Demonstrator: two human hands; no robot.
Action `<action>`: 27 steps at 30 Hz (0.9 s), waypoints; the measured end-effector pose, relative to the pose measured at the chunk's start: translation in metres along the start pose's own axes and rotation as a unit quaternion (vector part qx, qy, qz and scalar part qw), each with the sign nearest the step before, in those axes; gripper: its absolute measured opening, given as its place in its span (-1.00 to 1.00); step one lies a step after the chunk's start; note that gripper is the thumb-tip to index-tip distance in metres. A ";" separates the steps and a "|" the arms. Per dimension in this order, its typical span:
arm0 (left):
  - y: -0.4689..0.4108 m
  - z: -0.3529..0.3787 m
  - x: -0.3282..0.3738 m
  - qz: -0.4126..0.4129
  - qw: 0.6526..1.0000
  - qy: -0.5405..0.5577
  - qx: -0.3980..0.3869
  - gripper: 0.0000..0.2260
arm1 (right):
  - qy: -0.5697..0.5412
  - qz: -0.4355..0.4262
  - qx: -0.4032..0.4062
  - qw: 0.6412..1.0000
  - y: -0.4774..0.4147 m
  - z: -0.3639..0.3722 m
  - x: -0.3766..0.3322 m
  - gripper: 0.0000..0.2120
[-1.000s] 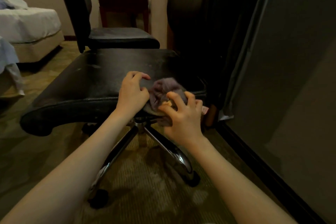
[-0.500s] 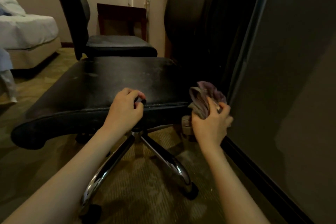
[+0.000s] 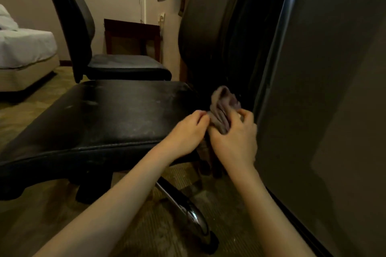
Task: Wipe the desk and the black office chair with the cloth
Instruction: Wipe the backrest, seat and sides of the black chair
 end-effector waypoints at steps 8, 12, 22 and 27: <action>-0.045 0.006 0.002 -0.110 0.989 0.076 0.061 -0.73 | -0.158 0.037 -0.201 0.966 -0.026 0.032 0.014 -0.48; -0.088 -0.001 -0.019 -0.182 0.981 0.027 0.056 -0.70 | -0.199 0.146 0.122 0.961 -0.056 -0.034 0.063 -0.82; -0.122 0.054 0.010 -0.092 0.968 -0.194 -0.127 -0.62 | -0.124 0.065 0.044 0.989 -0.073 -0.018 0.062 -0.56; -0.106 0.070 0.017 -0.087 0.948 -0.229 -0.204 -0.68 | -0.135 0.071 0.068 0.986 -0.077 -0.019 0.065 -0.56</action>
Point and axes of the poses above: each hand's wrist, its own y-axis away from the middle knuckle, its own z-axis out of the palm, x = y × z, the point moved 10 cm from there along -y, towards the middle knuckle, and after that the axes turned 15 degrees about x, right-handed, at the moved point
